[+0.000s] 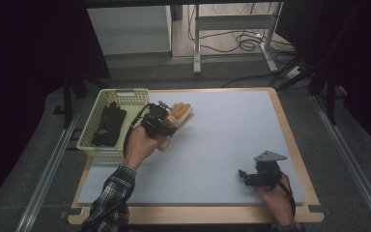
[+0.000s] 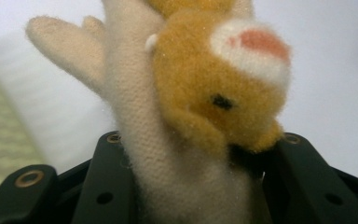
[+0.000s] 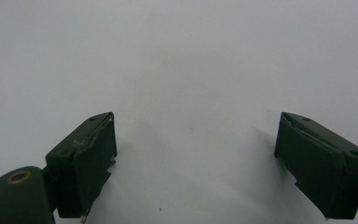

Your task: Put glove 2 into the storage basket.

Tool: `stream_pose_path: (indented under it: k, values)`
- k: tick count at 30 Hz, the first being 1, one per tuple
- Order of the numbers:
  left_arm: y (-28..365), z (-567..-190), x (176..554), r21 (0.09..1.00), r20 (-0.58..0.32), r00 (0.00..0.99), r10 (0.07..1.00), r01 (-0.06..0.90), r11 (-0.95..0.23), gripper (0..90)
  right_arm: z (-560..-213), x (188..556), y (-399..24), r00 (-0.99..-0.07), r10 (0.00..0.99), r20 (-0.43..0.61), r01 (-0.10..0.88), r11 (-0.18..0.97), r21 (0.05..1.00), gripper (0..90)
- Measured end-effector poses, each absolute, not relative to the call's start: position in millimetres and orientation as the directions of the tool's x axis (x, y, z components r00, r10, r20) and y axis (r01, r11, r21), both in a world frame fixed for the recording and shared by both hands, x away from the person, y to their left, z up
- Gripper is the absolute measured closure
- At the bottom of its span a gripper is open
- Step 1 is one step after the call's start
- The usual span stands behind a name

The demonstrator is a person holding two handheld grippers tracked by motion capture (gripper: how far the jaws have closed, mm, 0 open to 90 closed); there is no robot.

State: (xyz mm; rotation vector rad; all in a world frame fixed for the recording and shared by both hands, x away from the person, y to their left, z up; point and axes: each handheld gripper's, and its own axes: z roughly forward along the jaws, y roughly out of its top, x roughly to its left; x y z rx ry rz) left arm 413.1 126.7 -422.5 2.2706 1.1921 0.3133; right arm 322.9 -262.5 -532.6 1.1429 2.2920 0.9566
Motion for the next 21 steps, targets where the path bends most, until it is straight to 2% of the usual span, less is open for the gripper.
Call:
stream_pose_path:
  k: [11,21]
  values:
    - [189,-402,422,0.599,-0.019,0.436,0.9,0.726,-0.338,58.0,-533,323,-262,-0.583,0.811,-0.052,0.533,0.43,0.729,12.5]
    - [238,-410,436,0.59,-0.006,0.292,0.956,0.773,-0.232,57.4,-533,323,-262,-0.583,0.811,-0.052,0.533,0.43,0.729,12.5]
